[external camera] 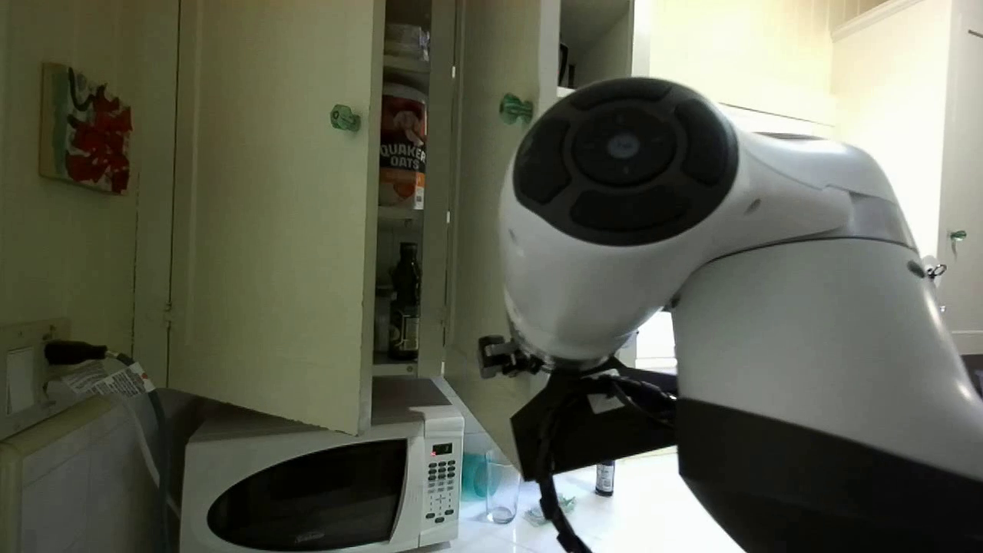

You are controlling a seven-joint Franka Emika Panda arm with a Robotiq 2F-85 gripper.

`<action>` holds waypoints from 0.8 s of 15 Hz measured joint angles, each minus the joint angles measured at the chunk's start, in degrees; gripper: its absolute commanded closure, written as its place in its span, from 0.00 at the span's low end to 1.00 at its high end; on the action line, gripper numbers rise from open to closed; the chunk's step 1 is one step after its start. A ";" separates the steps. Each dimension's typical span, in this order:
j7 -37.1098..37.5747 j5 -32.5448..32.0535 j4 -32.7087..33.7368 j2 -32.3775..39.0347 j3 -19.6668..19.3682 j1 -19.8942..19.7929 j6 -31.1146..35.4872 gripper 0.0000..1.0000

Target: Close the right cabinet door then remove the white box from the left cabinet and place it on the counter.

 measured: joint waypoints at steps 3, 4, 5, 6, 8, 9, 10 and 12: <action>3.79 0.17 -5.13 -2.94 -7.01 5.42 -6.10 0.00; 4.82 0.35 -6.98 -4.24 -9.67 7.29 -8.18 0.00; 5.59 0.66 -8.96 -5.77 -12.57 9.18 -10.06 0.00; 6.14 0.97 -11.03 -7.51 -15.71 11.01 -11.67 0.00; 7.74 1.71 -14.48 -11.06 -21.18 13.79 -14.32 0.00; 8.62 2.40 -15.49 -12.52 -23.11 14.73 -14.91 0.00; 9.08 3.17 -16.00 -13.60 -24.35 15.48 -14.94 0.00; 8.80 5.12 -16.06 -14.58 -25.32 17.34 -14.06 0.00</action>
